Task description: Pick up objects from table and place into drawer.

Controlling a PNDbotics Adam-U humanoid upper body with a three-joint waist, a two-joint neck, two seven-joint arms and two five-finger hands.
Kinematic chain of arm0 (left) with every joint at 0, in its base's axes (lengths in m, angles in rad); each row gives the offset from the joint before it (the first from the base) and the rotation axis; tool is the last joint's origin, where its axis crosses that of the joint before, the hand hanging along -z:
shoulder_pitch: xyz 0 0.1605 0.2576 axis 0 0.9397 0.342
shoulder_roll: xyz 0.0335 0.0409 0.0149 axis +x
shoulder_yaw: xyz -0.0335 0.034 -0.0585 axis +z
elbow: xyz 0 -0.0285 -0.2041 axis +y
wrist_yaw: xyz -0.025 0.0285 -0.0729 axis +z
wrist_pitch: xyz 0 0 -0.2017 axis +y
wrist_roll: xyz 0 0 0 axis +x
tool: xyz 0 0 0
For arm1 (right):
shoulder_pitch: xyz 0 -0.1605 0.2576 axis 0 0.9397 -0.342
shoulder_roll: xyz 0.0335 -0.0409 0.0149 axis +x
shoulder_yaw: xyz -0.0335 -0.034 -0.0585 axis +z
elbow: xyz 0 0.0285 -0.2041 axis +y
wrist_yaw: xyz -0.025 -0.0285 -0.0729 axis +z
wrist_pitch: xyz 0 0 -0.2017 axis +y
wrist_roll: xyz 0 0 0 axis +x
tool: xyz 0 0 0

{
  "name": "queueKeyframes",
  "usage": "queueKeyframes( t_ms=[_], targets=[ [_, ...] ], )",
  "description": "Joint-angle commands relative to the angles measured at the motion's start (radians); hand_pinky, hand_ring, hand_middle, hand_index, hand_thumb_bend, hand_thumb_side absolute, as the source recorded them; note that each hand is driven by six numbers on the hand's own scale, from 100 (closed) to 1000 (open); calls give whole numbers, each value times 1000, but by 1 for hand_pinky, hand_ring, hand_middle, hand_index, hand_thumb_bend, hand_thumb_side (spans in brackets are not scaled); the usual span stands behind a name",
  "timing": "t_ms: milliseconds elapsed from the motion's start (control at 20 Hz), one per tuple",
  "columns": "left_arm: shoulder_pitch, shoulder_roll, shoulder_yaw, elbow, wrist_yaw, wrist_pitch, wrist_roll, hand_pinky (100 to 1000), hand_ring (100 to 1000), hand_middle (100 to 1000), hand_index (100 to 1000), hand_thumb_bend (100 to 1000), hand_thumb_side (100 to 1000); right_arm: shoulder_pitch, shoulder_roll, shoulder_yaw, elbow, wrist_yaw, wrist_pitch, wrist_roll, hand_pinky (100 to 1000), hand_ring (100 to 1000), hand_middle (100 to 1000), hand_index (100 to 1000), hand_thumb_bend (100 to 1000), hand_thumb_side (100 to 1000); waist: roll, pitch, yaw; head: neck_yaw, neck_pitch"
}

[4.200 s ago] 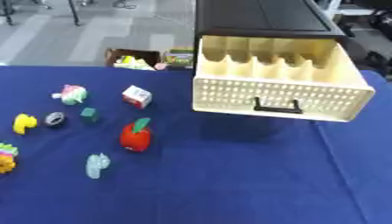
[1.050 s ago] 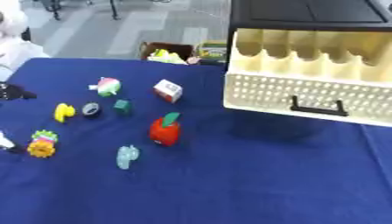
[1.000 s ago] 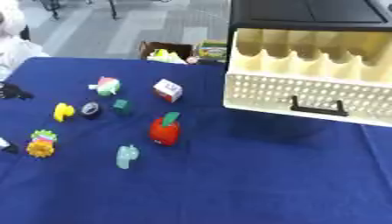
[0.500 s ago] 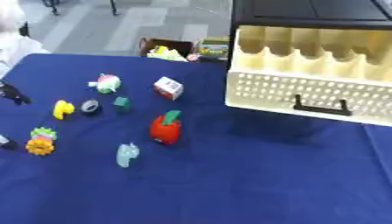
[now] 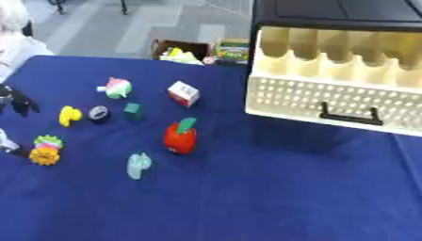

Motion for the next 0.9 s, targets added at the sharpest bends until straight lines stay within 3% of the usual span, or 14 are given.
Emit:
queueKeyframes(
  t_ms=[50,300,900],
  targets=[
    [-10,22,18,-19,1,27,-4,644,789,712,879,656,456,-6,-18,-3,-11,-10,-2,-20,517,464,404,737,352,880,0,-16,1,-3,-13],
    [-6,13,7,-11,-2,37,10,639,788,724,884,569,390,-2,-14,-7,-11,-10,0,-30,513,464,404,734,360,888,-1,-13,-1,-3,-16],
    [-17,-20,-19,31,-29,48,34,626,781,743,885,565,401,5,-2,-15,-11,-13,1,-47,510,465,404,727,358,888,-2,-8,-7,2,-24]
  ],
)
